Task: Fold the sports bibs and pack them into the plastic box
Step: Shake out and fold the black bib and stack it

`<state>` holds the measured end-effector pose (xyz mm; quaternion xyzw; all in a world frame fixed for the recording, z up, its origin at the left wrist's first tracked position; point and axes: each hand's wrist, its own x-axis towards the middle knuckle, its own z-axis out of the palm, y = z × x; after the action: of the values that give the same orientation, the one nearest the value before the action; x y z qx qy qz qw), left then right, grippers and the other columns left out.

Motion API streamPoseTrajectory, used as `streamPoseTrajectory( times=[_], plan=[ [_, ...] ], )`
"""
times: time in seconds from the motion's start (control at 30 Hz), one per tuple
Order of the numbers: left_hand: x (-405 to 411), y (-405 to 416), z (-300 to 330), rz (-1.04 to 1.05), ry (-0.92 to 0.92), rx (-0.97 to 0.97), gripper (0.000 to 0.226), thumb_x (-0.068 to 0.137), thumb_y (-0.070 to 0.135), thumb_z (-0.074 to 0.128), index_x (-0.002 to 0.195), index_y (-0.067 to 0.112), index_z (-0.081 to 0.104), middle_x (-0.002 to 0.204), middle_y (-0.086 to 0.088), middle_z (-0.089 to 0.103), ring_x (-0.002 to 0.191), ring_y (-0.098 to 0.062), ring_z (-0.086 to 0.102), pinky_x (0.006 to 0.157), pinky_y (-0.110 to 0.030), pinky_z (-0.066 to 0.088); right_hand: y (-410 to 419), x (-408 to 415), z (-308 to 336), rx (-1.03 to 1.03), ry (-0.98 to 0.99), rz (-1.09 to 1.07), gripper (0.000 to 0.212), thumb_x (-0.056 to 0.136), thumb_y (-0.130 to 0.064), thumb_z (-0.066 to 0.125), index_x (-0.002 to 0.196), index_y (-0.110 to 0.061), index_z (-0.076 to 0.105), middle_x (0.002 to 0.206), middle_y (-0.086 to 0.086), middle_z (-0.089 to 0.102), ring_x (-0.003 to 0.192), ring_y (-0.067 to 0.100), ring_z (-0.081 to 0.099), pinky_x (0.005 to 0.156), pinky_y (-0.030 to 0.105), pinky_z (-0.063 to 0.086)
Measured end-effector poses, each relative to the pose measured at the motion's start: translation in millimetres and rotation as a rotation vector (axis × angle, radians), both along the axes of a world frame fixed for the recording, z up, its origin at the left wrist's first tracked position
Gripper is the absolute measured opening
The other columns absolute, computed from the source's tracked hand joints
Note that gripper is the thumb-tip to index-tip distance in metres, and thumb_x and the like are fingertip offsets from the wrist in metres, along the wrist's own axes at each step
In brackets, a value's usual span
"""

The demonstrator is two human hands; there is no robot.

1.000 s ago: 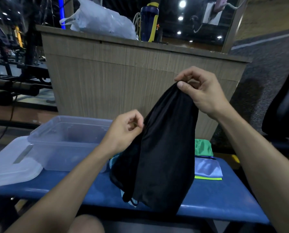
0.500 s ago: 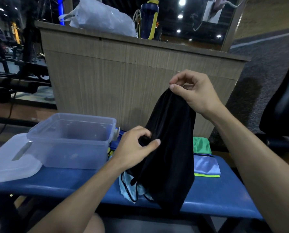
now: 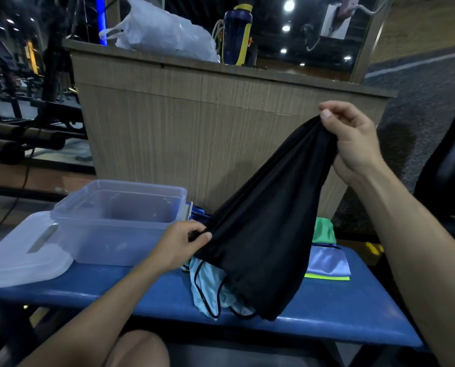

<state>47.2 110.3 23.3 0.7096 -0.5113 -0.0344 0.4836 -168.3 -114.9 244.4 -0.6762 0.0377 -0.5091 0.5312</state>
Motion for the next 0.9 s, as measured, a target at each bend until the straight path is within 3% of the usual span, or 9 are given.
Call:
streamPoseTrajectory(
  times=[0.07,0.17,0.27,0.33,0.43,0.57,0.67,0.8,0.9],
  plan=[
    [11,11,15,0.033,0.054,-0.040,0.018,0.090,0.039,0.070,0.081,0.024,0.072,0.072,0.004,0.068,0.066,-0.008,0.056,0.067,-0.032,0.048,-10,-7,1,0.053,-0.044,-0.025,0.009,0.095,-0.013,0.069,0.099,-0.019,0.074,0.089,-0.004,0.066,0.085,0.010,0.059,0.084,0.030,0.050],
    [22,27,90,0.030,0.223,-0.322,0.030,0.097,0.012,0.067,0.070,0.024,0.073,0.068,0.013,0.065,0.069,-0.001,0.057,0.067,-0.017,0.046,-23,-16,-2,0.108,-0.100,-0.041,0.010,0.097,-0.011,0.066,0.098,-0.019,0.073,0.090,-0.003,0.069,0.085,0.011,0.061,0.086,0.031,0.050],
    [14,53,202,-0.228,0.470,-0.663,0.032,0.098,0.003,0.056,0.074,0.017,0.073,0.075,0.006,0.070,0.075,-0.005,0.063,0.074,-0.019,0.052,-30,-22,-7,0.158,-0.093,0.001,0.011,0.098,-0.010,0.063,0.101,-0.017,0.071,0.094,-0.001,0.073,0.086,0.012,0.067,0.088,0.031,0.056],
    [5,71,257,-0.406,0.506,-0.697,0.020,0.096,0.008,0.054,0.091,0.013,0.073,0.088,0.000,0.074,0.087,-0.012,0.069,0.083,-0.026,0.055,-31,-27,-7,0.175,-0.072,0.034,0.012,0.098,-0.011,0.062,0.104,-0.017,0.071,0.097,-0.001,0.075,0.087,0.012,0.069,0.088,0.031,0.058],
    [11,75,290,-0.367,0.353,-0.604,0.021,0.097,0.012,0.057,0.087,0.012,0.075,0.089,-0.002,0.075,0.087,-0.015,0.070,0.084,-0.029,0.055,-30,-33,-3,0.165,-0.058,0.083,0.021,0.086,-0.021,0.071,0.107,-0.016,0.070,0.098,-0.001,0.077,0.086,0.011,0.070,0.085,0.028,0.058],
    [47,67,270,0.080,-0.104,-0.271,0.015,0.096,0.018,0.069,0.084,0.014,0.074,0.082,0.001,0.070,0.075,-0.003,0.058,0.074,-0.014,0.045,-29,-36,-9,0.075,0.017,0.093,0.038,0.061,-0.037,0.088,0.093,-0.020,0.078,0.091,-0.002,0.078,0.079,0.007,0.070,0.078,0.020,0.057],
    [71,70,245,0.259,-0.390,-0.114,0.013,0.097,0.023,0.068,0.086,0.019,0.074,0.083,0.010,0.072,0.069,0.003,0.057,0.078,-0.025,0.047,-29,-34,-22,0.024,0.123,0.087,0.053,0.049,-0.053,0.097,0.088,-0.021,0.080,0.085,-0.002,0.077,0.075,0.006,0.068,0.070,0.017,0.056],
    [87,63,226,0.330,-0.382,-0.133,0.014,0.098,0.022,0.067,0.085,0.026,0.070,0.080,0.008,0.069,0.078,-0.014,0.061,0.078,-0.033,0.046,-27,-29,-40,-0.009,0.223,0.071,0.053,0.049,-0.057,0.095,0.082,-0.021,0.076,0.075,-0.004,0.071,0.067,0.004,0.064,0.063,0.018,0.055],
    [94,58,221,0.371,-0.373,-0.170,0.012,0.098,0.022,0.067,0.088,0.020,0.074,0.080,0.001,0.070,0.081,-0.020,0.062,0.080,-0.034,0.047,-26,-28,-51,-0.027,0.251,0.071,0.027,0.068,-0.037,0.087,0.082,-0.019,0.072,0.069,-0.007,0.066,0.062,0.003,0.059,0.060,0.017,0.052]
  ],
)
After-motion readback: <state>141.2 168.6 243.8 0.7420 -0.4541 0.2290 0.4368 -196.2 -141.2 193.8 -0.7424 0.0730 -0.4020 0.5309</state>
